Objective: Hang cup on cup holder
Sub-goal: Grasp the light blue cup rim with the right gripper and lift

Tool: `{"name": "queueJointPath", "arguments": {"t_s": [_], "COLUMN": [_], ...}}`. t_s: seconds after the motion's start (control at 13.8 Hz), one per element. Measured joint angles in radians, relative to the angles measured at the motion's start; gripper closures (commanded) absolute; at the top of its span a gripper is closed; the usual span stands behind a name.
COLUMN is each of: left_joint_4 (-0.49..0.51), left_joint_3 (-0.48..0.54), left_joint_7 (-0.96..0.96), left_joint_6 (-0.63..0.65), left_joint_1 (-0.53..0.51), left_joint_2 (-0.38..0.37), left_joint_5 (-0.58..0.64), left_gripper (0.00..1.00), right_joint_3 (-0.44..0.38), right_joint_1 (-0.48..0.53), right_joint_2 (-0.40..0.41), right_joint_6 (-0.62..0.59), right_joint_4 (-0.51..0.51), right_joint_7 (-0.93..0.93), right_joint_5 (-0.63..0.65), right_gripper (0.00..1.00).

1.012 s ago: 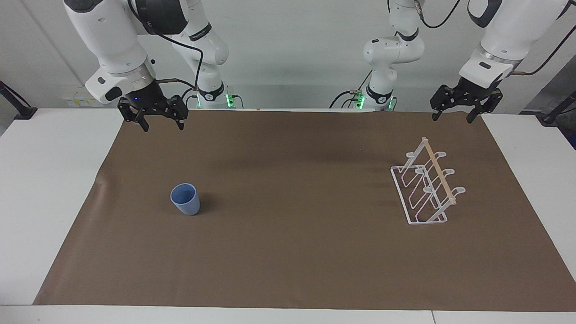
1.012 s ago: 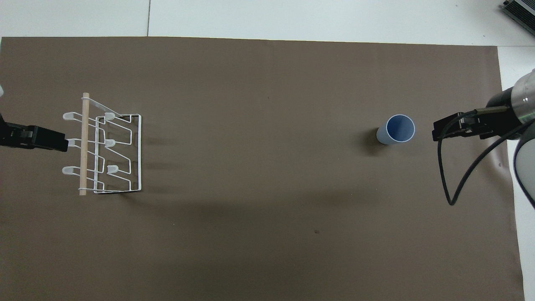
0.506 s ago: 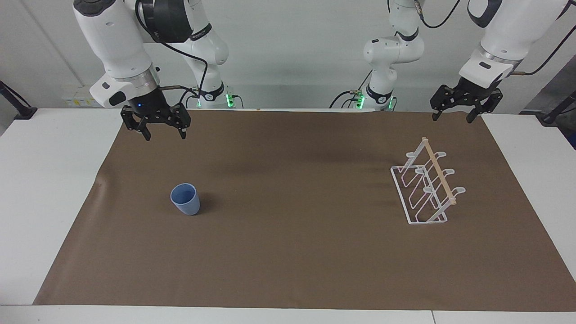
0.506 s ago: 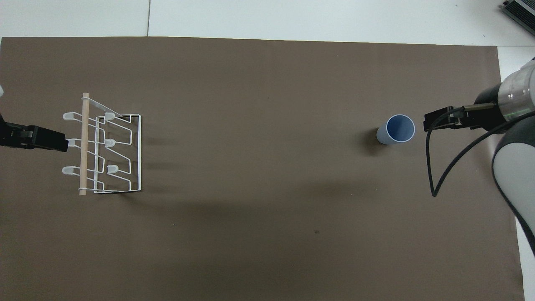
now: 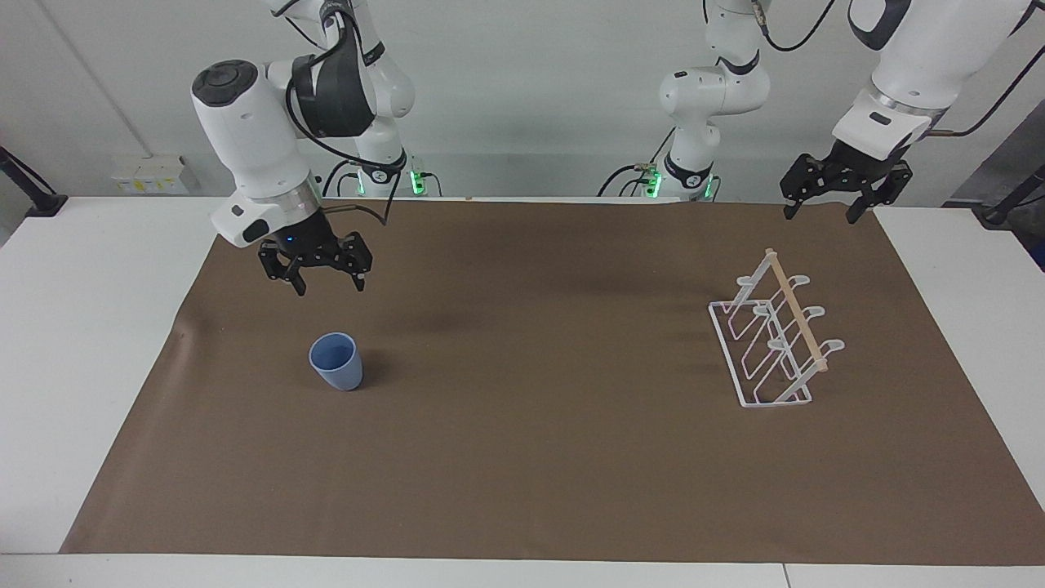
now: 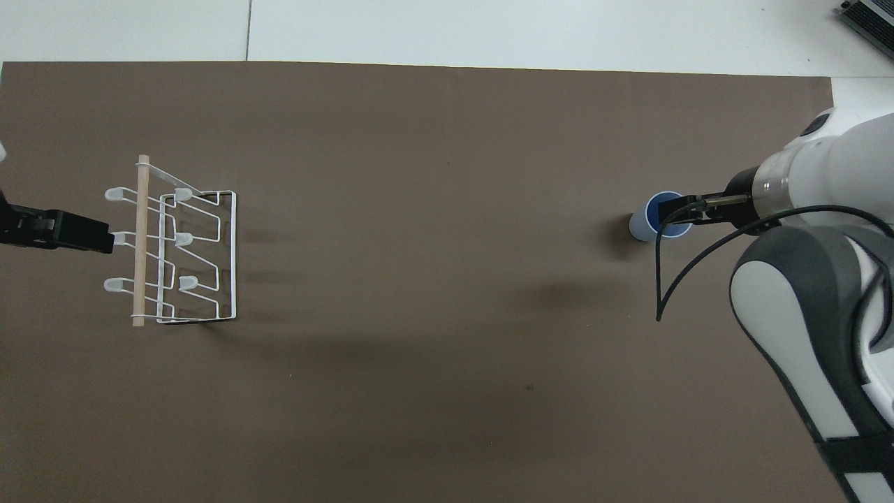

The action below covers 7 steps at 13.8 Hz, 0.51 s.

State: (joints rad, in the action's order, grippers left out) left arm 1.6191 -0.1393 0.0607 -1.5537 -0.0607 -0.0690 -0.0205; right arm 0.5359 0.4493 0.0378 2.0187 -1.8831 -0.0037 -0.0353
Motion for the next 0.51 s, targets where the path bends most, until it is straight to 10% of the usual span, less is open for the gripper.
{"name": "queueJointPath", "arguments": {"t_s": [0.51], "left_joint_4": [0.0], "left_joint_3": [0.0], "left_joint_7": [0.0], "left_joint_6": [0.0], "left_joint_1": [0.0], "left_joint_2": [0.0], "left_joint_5": [0.0], "left_gripper": [0.0], "right_joint_3": [-0.002], "right_joint_1": [0.001], "right_joint_2": [0.072], "right_joint_6": [0.183], "right_joint_4": [-0.122], "right_joint_7": [-0.04], "right_joint_5": [0.0], "right_gripper": [0.0]}}
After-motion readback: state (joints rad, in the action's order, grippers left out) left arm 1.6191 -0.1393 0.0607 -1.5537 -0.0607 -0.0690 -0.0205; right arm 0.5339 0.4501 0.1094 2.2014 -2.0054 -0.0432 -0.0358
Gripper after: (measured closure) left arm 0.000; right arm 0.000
